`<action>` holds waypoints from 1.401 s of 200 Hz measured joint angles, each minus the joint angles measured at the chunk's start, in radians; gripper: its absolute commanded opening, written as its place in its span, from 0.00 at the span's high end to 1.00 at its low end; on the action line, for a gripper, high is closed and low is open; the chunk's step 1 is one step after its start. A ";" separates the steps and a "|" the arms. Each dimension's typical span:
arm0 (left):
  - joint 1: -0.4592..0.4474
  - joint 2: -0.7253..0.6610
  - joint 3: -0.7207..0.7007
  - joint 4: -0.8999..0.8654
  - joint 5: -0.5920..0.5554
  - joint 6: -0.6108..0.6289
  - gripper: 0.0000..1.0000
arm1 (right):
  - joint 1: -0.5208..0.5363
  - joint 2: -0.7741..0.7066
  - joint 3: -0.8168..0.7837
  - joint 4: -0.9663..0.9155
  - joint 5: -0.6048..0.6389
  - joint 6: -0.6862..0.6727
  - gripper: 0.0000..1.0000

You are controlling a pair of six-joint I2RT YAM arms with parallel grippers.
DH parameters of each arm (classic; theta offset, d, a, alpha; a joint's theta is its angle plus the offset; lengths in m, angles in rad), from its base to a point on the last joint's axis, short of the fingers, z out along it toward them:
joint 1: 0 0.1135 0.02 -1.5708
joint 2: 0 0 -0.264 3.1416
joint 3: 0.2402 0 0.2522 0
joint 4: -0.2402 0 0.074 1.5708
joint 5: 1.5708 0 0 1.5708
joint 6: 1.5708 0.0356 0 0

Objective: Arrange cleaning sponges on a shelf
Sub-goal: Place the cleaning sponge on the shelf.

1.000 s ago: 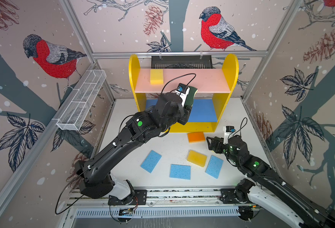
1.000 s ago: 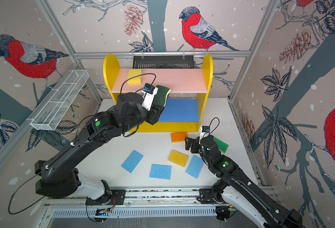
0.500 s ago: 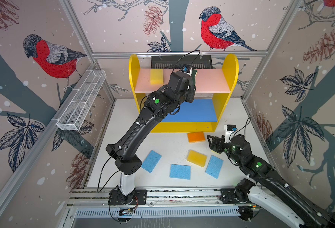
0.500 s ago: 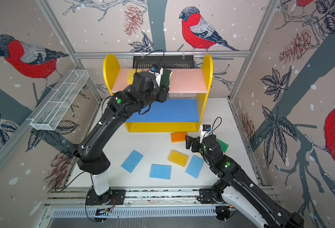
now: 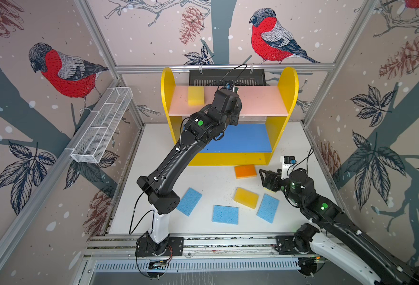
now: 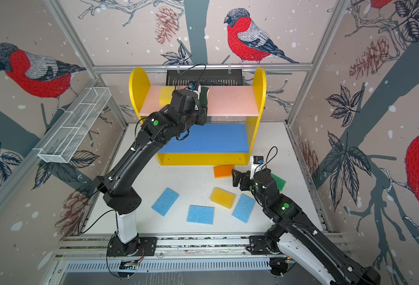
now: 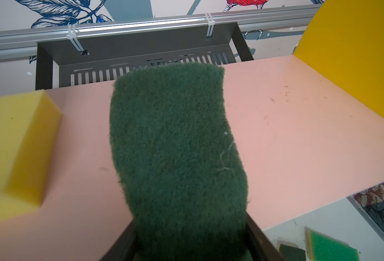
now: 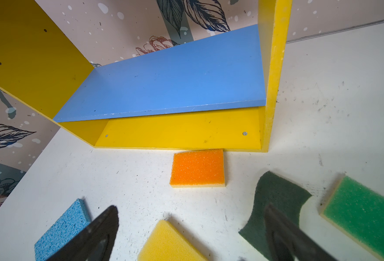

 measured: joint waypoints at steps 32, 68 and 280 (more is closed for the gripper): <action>0.022 0.002 0.000 0.028 0.004 -0.005 0.43 | 0.000 0.000 -0.008 0.000 -0.006 0.000 0.01; 0.034 0.004 -0.004 0.057 0.012 -0.005 0.43 | -0.001 0.000 -0.011 0.000 -0.011 0.000 0.00; 0.077 0.085 0.007 0.173 -0.021 -0.034 0.26 | -0.010 0.008 -0.028 0.029 -0.039 0.001 0.00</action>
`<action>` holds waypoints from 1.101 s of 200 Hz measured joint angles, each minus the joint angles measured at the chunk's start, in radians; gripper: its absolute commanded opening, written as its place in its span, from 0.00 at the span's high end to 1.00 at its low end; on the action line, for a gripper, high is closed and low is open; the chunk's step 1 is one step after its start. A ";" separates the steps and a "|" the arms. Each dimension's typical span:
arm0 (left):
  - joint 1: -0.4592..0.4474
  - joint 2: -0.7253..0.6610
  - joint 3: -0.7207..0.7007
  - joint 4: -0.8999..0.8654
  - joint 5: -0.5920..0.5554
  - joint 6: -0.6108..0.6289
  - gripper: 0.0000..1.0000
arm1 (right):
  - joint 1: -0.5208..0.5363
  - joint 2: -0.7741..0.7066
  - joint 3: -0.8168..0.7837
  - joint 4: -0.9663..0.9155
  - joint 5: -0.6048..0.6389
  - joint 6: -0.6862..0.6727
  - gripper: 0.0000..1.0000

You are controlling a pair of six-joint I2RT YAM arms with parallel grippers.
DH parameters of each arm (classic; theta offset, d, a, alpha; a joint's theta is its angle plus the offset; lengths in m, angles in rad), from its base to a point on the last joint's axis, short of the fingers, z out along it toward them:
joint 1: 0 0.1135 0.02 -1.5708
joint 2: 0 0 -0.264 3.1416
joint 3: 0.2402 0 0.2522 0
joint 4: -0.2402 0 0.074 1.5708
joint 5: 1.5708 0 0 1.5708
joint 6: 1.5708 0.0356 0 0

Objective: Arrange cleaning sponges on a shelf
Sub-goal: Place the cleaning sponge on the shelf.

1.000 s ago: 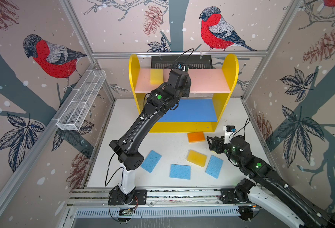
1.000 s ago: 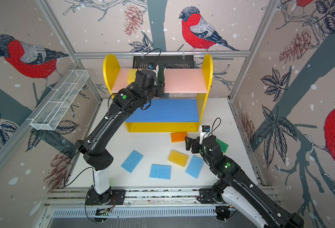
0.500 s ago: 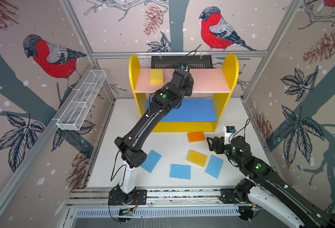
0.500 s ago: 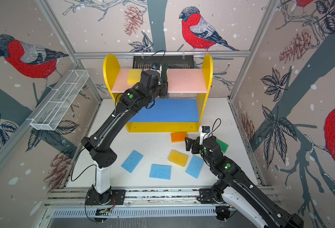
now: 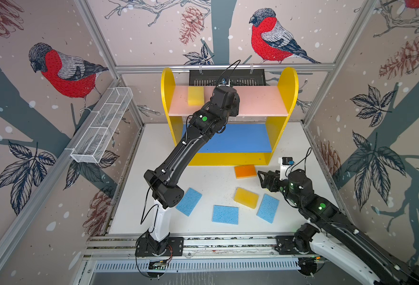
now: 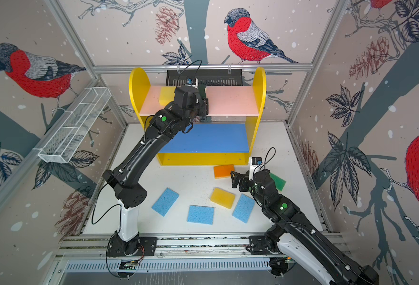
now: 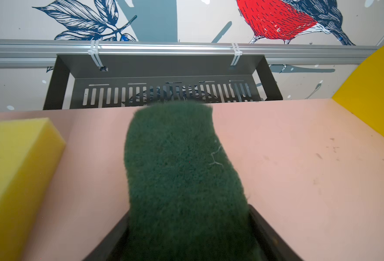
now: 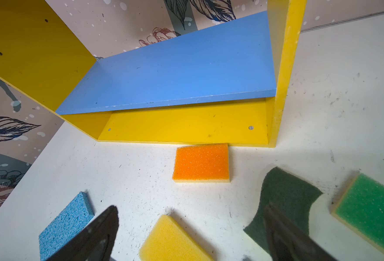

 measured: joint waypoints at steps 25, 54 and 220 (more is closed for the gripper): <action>0.001 0.000 0.003 0.000 0.015 -0.006 0.24 | 0.000 0.002 0.000 0.000 0.000 0.001 0.00; 0.002 -0.001 0.005 0.001 0.029 -0.021 0.22 | 0.000 0.002 0.000 0.000 0.000 0.005 0.00; 0.003 -0.039 -0.016 -0.011 0.127 -0.082 0.22 | -0.001 -0.014 -0.005 -0.003 -0.003 0.011 0.00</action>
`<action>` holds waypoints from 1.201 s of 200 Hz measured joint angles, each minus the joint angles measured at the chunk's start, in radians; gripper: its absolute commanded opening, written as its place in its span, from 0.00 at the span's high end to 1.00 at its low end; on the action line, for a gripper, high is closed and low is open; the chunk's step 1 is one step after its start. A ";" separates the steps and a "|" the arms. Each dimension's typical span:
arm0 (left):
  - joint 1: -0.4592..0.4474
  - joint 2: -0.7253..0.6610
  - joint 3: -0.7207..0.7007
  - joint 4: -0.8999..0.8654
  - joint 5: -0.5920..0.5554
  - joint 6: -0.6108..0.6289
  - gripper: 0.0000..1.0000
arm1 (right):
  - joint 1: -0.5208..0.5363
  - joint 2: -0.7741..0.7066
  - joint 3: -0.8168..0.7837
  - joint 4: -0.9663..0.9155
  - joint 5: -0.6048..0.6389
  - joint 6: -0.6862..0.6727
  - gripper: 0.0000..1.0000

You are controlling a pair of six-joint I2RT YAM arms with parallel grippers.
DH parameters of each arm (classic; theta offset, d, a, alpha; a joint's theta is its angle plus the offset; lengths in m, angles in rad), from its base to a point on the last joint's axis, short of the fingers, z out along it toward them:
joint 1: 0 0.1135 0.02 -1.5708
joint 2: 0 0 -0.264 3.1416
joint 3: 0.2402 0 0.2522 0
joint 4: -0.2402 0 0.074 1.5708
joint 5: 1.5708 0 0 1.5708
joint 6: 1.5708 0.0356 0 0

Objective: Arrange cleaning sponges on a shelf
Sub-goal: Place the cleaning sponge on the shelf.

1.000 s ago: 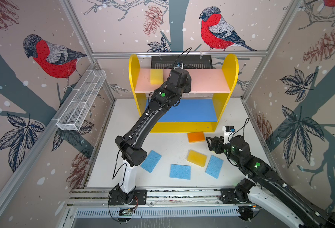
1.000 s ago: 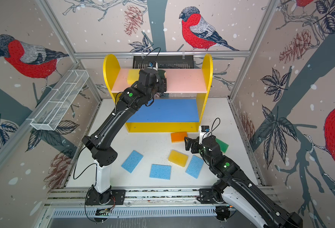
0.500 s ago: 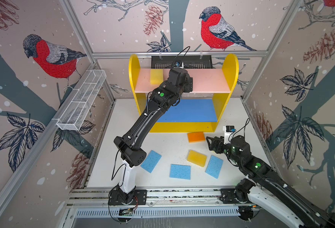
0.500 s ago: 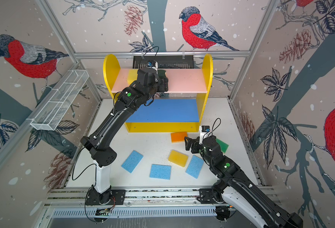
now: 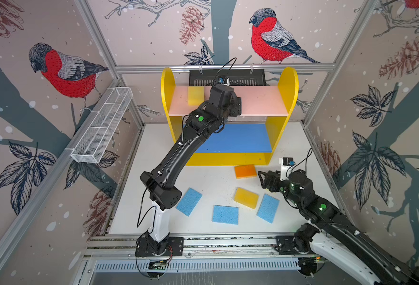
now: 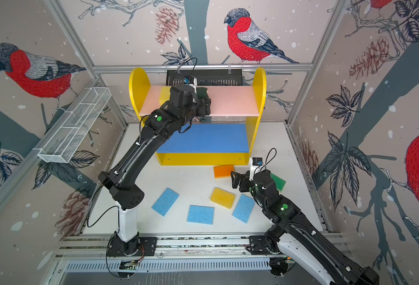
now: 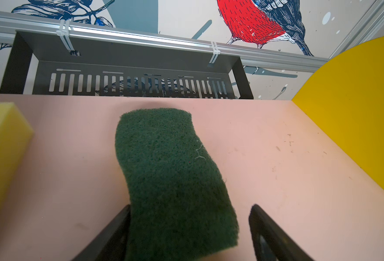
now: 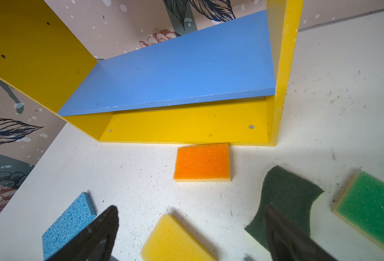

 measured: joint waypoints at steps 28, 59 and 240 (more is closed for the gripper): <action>0.000 -0.012 -0.012 -0.008 0.002 -0.001 0.22 | 0.000 0.000 0.000 0.000 0.000 0.000 0.00; 0.000 -0.047 -0.053 -0.013 0.003 -0.007 0.22 | 0.000 0.000 0.002 -0.001 0.000 0.000 0.00; 0.000 -0.185 -0.238 -0.005 0.024 0.057 0.47 | 0.000 0.007 0.008 -0.002 0.001 0.003 0.00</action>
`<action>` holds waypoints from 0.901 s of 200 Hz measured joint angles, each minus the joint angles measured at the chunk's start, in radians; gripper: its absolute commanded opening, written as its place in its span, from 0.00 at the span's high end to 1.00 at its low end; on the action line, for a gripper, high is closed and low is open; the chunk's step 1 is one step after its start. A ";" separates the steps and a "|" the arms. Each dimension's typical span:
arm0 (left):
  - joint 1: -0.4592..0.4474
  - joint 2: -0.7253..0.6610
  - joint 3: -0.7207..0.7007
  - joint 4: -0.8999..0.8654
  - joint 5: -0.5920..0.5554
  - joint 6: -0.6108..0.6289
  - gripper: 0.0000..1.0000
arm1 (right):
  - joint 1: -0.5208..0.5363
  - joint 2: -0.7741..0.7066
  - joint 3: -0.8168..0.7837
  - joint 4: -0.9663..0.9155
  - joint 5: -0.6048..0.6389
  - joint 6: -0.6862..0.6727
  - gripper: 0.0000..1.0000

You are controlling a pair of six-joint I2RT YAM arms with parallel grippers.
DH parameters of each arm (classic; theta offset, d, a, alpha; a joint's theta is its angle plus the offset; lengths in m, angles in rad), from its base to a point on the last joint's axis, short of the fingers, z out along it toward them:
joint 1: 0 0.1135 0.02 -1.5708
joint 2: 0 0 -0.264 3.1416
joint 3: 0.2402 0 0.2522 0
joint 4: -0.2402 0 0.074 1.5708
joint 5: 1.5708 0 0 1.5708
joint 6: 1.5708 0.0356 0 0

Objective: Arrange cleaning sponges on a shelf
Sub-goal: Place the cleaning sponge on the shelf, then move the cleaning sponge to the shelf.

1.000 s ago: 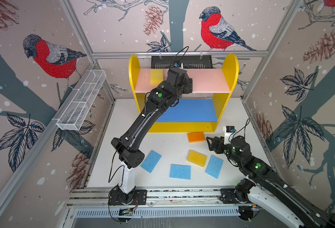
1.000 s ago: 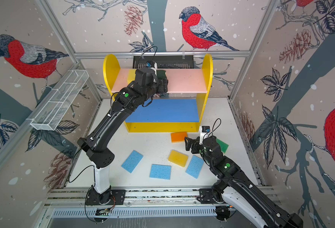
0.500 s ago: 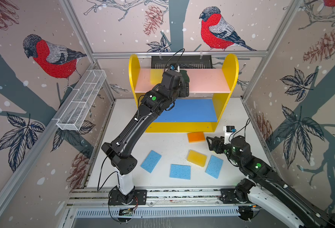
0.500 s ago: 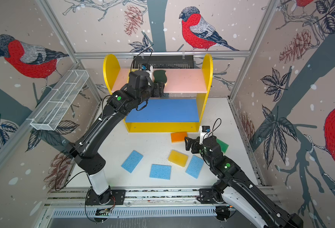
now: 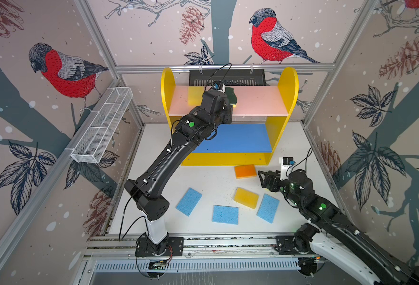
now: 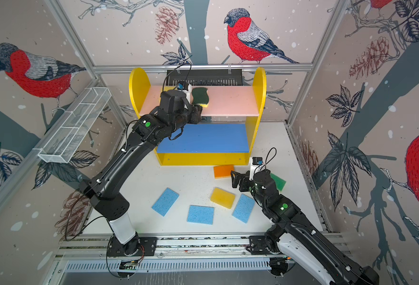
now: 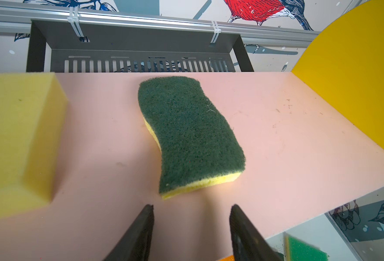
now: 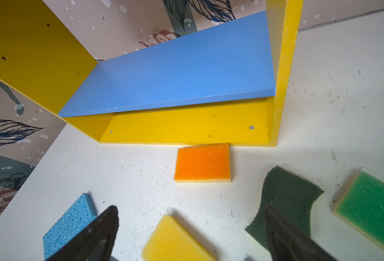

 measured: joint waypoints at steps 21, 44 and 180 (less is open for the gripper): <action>0.000 0.003 0.003 -0.001 -0.010 0.001 0.50 | 0.000 0.008 0.000 0.001 0.000 0.000 0.00; 0.002 0.020 0.020 -0.002 -0.032 0.007 0.52 | 0.000 0.014 0.000 0.001 0.000 0.000 0.00; 0.019 0.029 -0.018 0.080 -0.048 0.025 0.55 | -0.002 0.039 0.000 0.003 0.007 -0.001 0.01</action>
